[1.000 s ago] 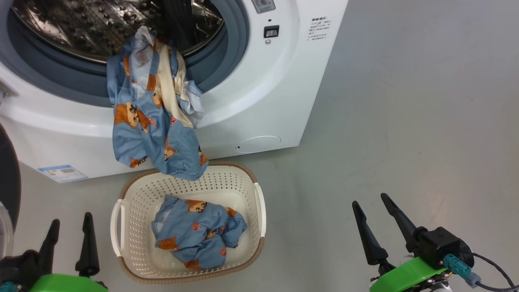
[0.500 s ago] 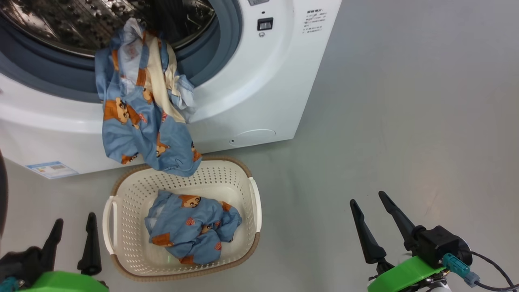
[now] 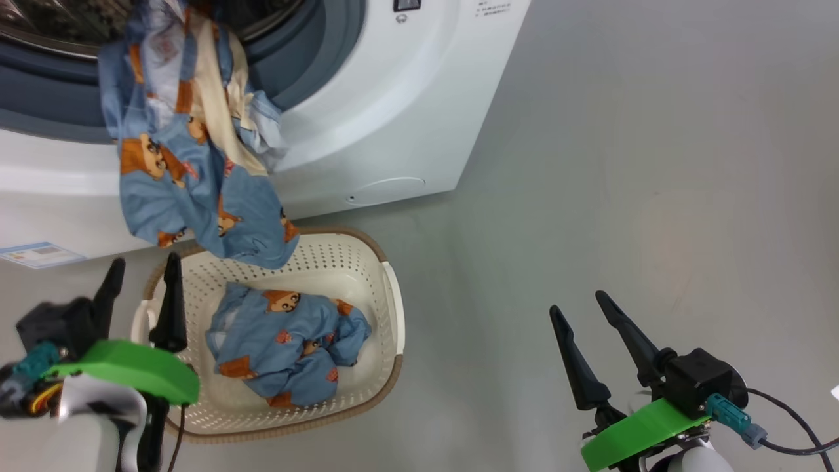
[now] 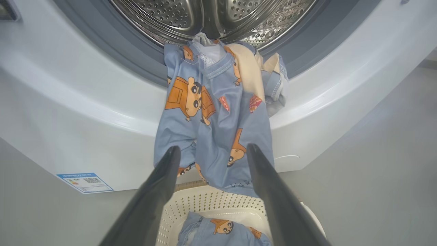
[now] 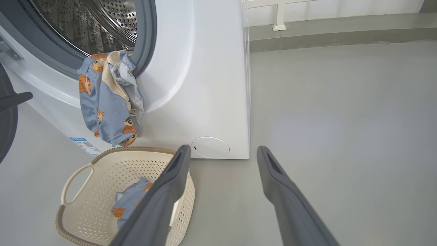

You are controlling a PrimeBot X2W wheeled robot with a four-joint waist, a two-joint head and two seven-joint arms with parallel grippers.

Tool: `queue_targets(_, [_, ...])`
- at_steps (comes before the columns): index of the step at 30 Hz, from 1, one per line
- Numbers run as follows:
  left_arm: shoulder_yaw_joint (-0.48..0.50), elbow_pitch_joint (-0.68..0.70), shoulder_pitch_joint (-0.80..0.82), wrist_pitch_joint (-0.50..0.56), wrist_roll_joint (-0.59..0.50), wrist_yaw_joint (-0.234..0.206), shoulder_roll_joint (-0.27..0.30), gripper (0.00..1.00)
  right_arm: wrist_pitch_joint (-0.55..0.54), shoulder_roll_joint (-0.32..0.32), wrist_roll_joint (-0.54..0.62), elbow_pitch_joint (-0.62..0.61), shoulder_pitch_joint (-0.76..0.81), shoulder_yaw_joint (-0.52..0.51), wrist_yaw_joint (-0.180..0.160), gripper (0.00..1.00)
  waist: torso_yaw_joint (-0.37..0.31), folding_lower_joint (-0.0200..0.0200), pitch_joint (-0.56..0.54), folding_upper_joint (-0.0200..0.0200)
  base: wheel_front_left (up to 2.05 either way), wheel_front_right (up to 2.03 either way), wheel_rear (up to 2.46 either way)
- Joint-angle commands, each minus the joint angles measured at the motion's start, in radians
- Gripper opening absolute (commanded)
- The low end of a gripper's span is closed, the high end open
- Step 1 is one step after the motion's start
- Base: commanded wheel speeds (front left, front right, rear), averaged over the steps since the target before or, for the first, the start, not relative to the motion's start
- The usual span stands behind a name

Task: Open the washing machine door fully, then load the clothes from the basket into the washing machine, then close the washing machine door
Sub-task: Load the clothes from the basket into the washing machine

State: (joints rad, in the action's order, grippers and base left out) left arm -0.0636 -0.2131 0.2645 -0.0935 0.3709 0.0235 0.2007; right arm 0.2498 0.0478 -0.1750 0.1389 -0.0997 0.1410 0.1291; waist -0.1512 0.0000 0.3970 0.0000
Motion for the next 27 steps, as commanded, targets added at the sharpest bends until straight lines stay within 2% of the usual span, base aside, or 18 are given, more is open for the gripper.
queue_targets(1, [0.028,0.008,0.037,0.001,-0.012,0.001,0.025,1.0,0.012,0.002,-0.01,-0.026,-0.016,0.027,0.002,1.0,-0.019,0.0,0.024,0.0,0.0,0.0,0.0])
queue_targets(15, [-0.021,-0.184,0.28,0.005,-0.049,-0.013,0.02,1.0,0.012,0.002,-0.037,-0.037,-0.06,0.055,0.002,1.0,-0.051,0.0,0.132,0.0,0.0,0.0,0.0])
queue_targets(27, [-0.026,-0.36,0.425,-0.056,-0.072,-0.045,0.03,1.0,0.012,0.002,-0.035,-0.042,-0.089,0.072,0.002,1.0,-0.067,0.0,0.2,0.0,0.0,0.0,0.0])
